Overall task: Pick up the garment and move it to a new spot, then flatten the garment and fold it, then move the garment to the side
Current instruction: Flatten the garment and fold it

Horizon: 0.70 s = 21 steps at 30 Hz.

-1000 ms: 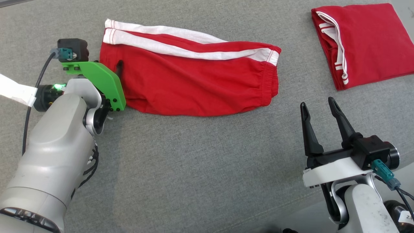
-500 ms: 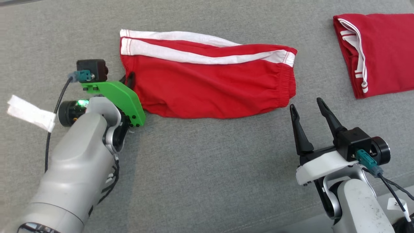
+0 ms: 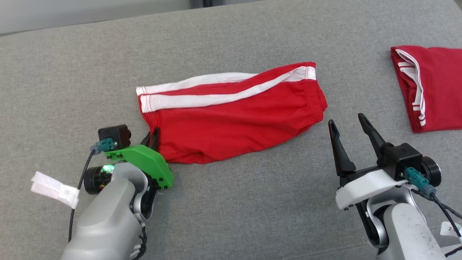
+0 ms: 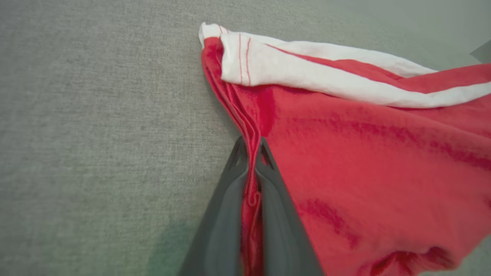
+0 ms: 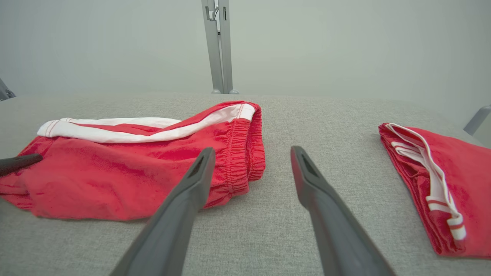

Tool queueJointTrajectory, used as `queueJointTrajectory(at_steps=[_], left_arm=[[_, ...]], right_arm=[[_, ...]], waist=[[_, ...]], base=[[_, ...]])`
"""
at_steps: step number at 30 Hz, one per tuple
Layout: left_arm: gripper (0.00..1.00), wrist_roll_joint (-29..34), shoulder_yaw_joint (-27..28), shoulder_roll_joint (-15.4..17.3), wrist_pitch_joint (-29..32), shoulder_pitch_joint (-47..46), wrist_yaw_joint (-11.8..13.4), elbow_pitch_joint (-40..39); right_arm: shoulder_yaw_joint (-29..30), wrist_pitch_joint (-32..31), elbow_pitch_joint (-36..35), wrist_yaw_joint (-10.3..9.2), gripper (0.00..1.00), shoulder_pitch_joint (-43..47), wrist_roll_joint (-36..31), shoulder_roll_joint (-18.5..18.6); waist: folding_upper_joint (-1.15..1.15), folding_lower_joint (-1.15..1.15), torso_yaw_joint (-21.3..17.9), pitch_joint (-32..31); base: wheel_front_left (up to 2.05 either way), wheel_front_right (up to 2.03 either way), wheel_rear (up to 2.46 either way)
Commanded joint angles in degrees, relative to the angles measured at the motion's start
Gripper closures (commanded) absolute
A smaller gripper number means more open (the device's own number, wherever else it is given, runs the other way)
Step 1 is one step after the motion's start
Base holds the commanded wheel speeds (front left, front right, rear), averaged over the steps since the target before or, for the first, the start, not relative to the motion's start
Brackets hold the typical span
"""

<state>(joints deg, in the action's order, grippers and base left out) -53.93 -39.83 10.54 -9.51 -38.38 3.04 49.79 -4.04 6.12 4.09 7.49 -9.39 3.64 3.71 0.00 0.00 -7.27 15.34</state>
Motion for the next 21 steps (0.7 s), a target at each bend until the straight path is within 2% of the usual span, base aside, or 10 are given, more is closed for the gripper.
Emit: queueJointTrajectory(at_steps=[1, 2, 3, 9, 14, 17, 21], left_arm=[[0.61, -0.5, -0.1, 0.3, -0.5, 1.8, 0.2, -0.1], [0.15, -0.6, -0.1, 0.3, -0.8, 2.4, 0.1, -0.1], [0.0, -0.7, -0.1, 0.3, -1.0, 2.8, 0.1, 0.0], [0.0, 0.1, 0.3, 0.7, -3.8, 5.5, 0.6, 0.1], [0.0, 2.7, 2.5, 2.4, -5.6, 7.5, 1.0, -3.6], [0.0, 8.2, 7.8, 4.5, -5.7, 9.9, 1.6, -12.1], [0.0, 15.7, 15.1, 5.0, -5.7, 16.8, 1.4, -23.8]], right_arm=[[0.0, -0.3, -0.5, -0.02, 0.0, 0.9, 0.4, 0.3], [-0.1, -0.3, -0.7, -0.02, 0.0, 1.0, 0.8, 0.5], [-0.2, -0.5, -0.8, -0.02, 0.0, 1.1, 1.1, 0.7], [-0.2, -1.4, -1.3, -0.02, 0.0, 2.5, 2.0, 1.6], [0.8, -2.4, -2.4, -0.02, 0.0, 3.8, 2.6, 1.7], [1.6, -3.1, -3.1, -0.02, 0.0, 4.5, 3.2, 1.6], [2.4, -4.0, -3.8, -0.02, 0.0, 4.9, 4.9, 1.3]], waist=[[0.0, 0.0, 1.9, -3.0], [0.0, 0.0, 2.1, -3.6], [0.0, 0.0, 2.3, -4.0], [0.0, 0.0, 3.5, -7.1], [0.0, 0.0, 5.3, -9.3], [0.0, 0.0, 6.5, -10.2], [0.0, 0.0, 7.8, -11.2]], base=[[0.0, 0.0, 0.0], [0.0, 0.0, 0.0], [0.0, 0.0, 0.0], [0.0, 0.0, 0.0], [0.0, 0.0, 0.0], [0.0, 0.0, 0.0], [0.0, 0.0, 0.0]])
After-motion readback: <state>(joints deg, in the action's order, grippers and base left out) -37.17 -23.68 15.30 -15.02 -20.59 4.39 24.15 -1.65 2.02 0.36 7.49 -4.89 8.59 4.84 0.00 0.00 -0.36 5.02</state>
